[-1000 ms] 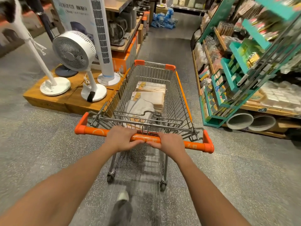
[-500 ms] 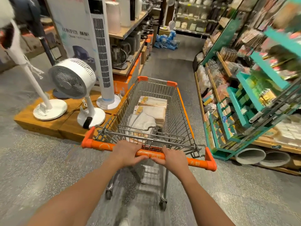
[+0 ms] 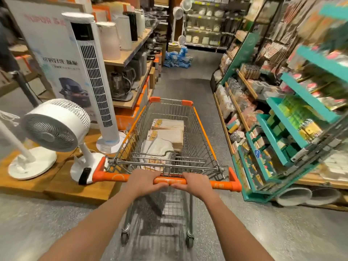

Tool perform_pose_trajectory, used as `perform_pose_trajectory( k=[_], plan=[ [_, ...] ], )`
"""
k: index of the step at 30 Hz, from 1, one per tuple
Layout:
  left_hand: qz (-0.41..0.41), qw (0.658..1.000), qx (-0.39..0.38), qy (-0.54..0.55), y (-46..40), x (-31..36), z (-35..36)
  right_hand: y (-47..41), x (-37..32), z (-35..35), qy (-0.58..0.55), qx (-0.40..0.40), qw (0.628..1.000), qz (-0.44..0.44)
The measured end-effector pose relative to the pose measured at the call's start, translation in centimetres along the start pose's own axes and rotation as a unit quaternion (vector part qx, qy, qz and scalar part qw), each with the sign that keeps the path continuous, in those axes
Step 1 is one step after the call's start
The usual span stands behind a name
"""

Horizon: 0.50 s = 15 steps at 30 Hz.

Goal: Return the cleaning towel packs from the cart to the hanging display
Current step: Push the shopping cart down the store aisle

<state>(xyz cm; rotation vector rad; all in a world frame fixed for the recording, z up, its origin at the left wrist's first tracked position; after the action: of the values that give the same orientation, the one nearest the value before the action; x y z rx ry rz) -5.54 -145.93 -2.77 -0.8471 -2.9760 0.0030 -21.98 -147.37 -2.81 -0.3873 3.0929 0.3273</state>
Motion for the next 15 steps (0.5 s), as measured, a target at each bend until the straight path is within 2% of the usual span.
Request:
perform_pose_trajectory(
  k=[5,15],
  plan=[
    [-0.007,1.000,-0.009,0.012,-5.4,-4.3,0.2,-6.4,1.2,-1.4,-0.005,0.006,1.000,0.003],
    [-0.051,0.991,-0.098,0.073,-17.3,-11.9,0.2,-20.1,4.2,-4.5,-0.006,0.002,1.000,-0.015]
  ],
)
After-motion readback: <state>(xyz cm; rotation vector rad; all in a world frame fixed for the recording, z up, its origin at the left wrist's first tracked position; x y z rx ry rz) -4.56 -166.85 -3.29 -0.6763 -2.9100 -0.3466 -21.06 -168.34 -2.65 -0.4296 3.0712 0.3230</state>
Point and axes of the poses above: each hand's wrist, its own y-axis away from the middle knuckle, its own z-axis out of the palm, x = y × z, the point moved 7 cm from there along -y, towards the middle knuckle, and after that the axes turned 10 degrees about z, right-handed, at the moved point
